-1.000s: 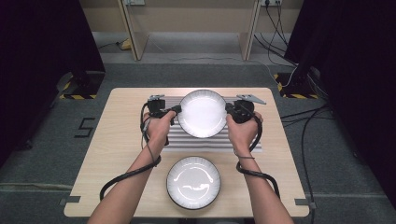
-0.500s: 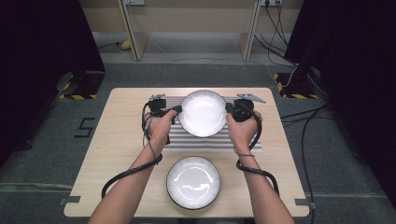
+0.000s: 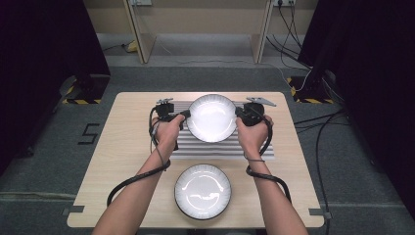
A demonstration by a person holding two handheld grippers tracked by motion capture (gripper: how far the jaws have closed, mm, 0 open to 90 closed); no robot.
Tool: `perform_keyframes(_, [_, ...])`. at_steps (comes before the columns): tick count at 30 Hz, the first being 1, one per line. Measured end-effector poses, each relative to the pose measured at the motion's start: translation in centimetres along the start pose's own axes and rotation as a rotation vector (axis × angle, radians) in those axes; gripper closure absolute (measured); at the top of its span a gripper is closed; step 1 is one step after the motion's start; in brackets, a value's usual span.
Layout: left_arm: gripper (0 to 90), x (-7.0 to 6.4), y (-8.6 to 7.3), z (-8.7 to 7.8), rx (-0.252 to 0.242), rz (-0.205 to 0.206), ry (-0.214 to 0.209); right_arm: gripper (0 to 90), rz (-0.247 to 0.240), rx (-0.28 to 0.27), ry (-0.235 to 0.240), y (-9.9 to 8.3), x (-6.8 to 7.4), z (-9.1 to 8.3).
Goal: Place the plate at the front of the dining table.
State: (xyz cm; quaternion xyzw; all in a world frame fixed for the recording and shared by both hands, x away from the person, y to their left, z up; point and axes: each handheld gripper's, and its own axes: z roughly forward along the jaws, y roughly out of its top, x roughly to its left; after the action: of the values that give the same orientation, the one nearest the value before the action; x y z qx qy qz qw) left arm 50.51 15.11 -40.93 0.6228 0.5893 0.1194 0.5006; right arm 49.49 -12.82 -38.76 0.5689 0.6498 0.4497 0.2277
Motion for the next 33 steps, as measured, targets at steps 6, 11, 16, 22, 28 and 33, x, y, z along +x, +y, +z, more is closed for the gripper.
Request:
perform_keyframes(6, [86.4, 0.2, 0.0, 0.1, -0.010, -0.004, 0.004, 88.2, 0.004, -0.004, 0.003, 0.1, 0.1, 0.2])
perform_keyframes(11, [86.5, 0.3, 0.0, 0.3, -0.011, -0.003, 0.003, 88.2, 0.008, -0.005, 0.002, 0.1, 0.0, 0.5])
perform_keyframes(16, [86.5, 0.3, 0.0, 0.7, -0.016, -0.007, 0.004, 88.2, 0.014, -0.008, -0.002, 0.1, -0.2, 0.7])
perform_keyframes(22, [86.4, 0.4, -0.1, 1.1, -0.018, -0.008, 0.009, 88.2, 0.014, -0.007, -0.005, 0.0, -0.3, 1.1])
perform_keyframes(28, [86.4, 0.4, -0.3, 1.5, -0.019, -0.007, 0.014, 87.9, -0.010, -0.003, -0.023, -0.2, -0.3, 1.5])
perform_keyframes(33, [86.4, 0.5, -0.5, 1.8, -0.022, -0.010, 0.013, 87.9, -0.001, -0.008, -0.026, -0.3, -0.6, 1.8])
